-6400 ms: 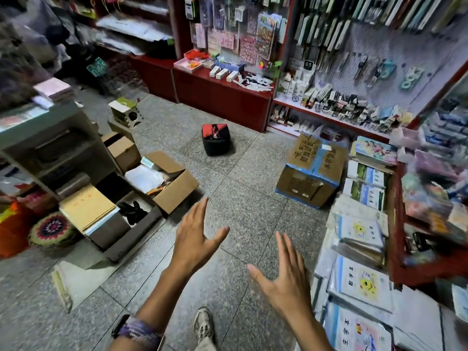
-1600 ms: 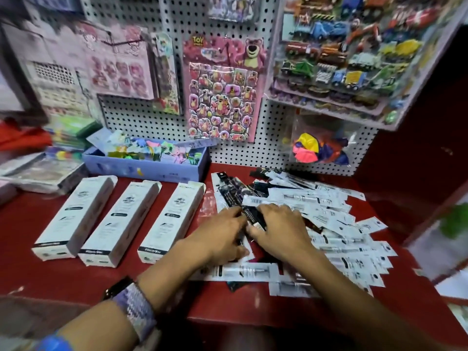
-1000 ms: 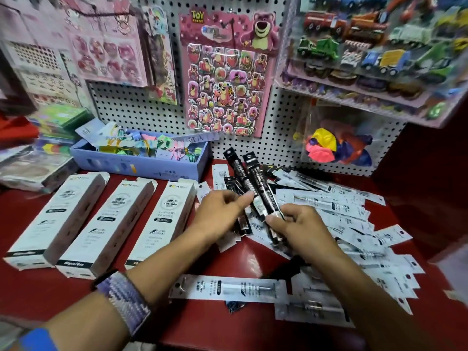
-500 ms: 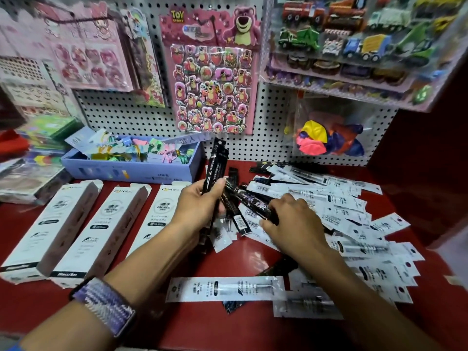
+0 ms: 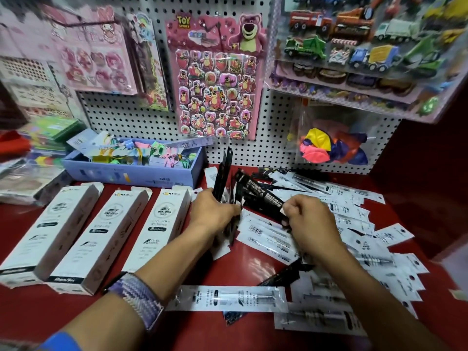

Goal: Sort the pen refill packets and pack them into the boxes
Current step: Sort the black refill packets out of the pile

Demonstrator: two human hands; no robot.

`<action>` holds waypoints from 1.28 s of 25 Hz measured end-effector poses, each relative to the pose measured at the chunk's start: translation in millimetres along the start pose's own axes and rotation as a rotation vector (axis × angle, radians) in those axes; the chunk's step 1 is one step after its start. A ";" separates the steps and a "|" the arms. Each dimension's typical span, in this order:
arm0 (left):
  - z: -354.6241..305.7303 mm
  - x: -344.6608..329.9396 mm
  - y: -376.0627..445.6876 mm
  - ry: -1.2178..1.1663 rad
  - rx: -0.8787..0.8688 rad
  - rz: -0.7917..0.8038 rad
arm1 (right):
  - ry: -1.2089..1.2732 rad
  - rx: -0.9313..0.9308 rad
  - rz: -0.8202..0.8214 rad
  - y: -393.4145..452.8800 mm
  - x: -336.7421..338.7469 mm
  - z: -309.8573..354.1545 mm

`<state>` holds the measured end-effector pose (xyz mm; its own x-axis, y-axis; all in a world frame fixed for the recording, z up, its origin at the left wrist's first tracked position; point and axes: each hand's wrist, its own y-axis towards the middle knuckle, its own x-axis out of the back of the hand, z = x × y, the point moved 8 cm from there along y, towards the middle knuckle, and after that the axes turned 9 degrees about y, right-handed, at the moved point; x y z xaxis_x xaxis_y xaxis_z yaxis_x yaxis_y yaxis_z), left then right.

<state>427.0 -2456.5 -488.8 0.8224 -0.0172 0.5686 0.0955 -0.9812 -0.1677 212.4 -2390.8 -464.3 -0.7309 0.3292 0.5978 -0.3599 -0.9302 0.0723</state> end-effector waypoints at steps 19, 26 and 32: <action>-12.5 -25.7 -30.7 -0.718 0.119 0.291 | -0.357 0.197 0.137 -13.4 -13.6 18.0; -8.6 -24.3 -28.6 -0.559 0.087 0.295 | -0.619 0.171 0.139 4.4 -13.0 -2.4; -7.3 -18.7 -20.3 -0.561 0.037 0.240 | -0.369 0.177 0.077 5.4 4.1 -0.8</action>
<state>405.6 -2437.7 -490.2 0.9923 -0.1235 0.0026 -0.1181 -0.9550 -0.2719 207.0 -2394.3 -462.1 -0.4829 0.2076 0.8507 -0.1840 -0.9739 0.1332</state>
